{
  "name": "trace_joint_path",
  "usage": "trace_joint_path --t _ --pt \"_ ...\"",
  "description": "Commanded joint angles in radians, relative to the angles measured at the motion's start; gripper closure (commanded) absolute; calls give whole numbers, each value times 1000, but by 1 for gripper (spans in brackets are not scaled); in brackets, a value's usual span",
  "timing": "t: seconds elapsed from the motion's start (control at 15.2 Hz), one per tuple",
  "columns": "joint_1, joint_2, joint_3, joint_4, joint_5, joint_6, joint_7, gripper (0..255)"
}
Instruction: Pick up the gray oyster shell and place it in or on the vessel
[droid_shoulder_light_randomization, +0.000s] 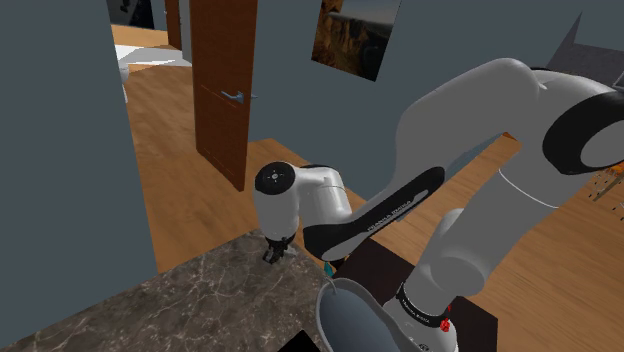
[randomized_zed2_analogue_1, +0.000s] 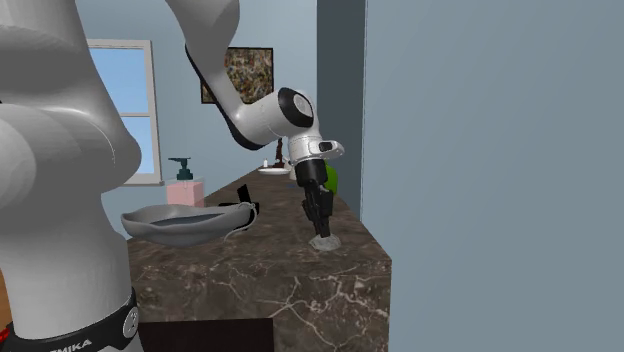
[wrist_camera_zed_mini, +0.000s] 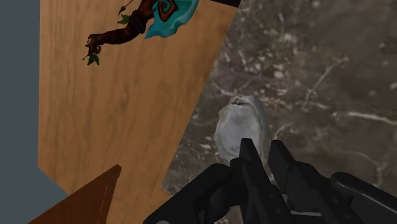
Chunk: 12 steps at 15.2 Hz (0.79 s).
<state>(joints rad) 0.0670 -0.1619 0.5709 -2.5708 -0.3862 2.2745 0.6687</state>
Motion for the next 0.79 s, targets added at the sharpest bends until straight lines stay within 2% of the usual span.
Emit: trace_joint_path --t 0.0,0.2,0.73 --pt "0 1 -1 -3 1 -1 -1 255" --pt "-1 3 0 -3 0 0 0 255" --pt "26 -95 -23 28 86 -98 -94 255"
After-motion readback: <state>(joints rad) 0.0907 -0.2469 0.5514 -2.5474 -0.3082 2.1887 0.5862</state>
